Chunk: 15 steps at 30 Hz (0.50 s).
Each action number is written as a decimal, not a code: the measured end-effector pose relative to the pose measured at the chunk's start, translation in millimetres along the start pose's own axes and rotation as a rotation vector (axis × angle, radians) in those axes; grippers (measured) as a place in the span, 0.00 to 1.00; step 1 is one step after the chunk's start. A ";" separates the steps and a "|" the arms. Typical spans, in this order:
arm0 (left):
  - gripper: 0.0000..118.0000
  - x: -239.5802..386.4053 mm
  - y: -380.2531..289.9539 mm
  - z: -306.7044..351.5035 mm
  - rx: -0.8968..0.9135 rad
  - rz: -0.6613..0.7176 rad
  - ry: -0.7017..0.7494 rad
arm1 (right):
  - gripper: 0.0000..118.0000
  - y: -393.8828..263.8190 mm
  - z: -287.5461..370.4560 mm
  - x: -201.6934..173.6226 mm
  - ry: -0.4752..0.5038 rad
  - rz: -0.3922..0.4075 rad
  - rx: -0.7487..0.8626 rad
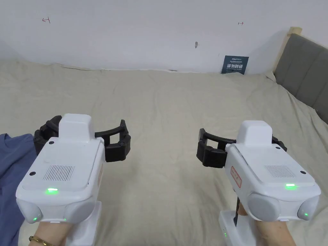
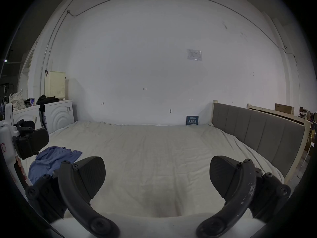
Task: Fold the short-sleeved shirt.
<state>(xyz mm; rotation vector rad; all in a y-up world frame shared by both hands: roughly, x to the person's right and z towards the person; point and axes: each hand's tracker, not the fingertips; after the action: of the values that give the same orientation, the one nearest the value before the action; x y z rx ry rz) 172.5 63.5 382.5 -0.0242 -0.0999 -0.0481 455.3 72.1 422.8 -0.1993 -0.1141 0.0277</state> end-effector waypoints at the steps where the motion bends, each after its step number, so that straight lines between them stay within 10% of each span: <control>1: 1.00 -0.6 0.8 0.0 0.000 0.001 -0.003 | 1.00 0.5 0.7 0.5 0.005 -0.002 0.000; 6: 0.88 -1.1 0.6 -1.2 0.006 -0.017 -0.018 | 1.00 1.8 1.4 -0.9 0.010 0.005 -0.010; 7: 0.73 -1.3 1.2 -0.6 0.009 -0.020 -0.024 | 0.96 1.7 2.4 -0.5 0.018 0.001 -0.013; 9: 0.25 -0.6 -1.0 -1.8 -0.007 -0.027 -0.019 | 0.55 1.6 4.9 0.1 0.020 -0.018 -0.002; 11: 0.01 7.8 5.9 4.3 -0.021 -0.039 -0.021 | 0.05 2.6 4.6 0.7 0.000 -0.027 0.000; 15: 0.00 5.5 2.3 -2.1 -0.059 -0.041 -0.028 | 0.01 5.2 10.8 4.2 0.010 -0.037 0.008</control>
<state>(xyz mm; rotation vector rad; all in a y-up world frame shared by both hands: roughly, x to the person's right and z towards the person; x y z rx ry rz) 178.3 65.5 381.0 -0.0813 -0.1268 -0.0921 458.1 79.4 432.7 -0.1896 -0.1075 -0.0101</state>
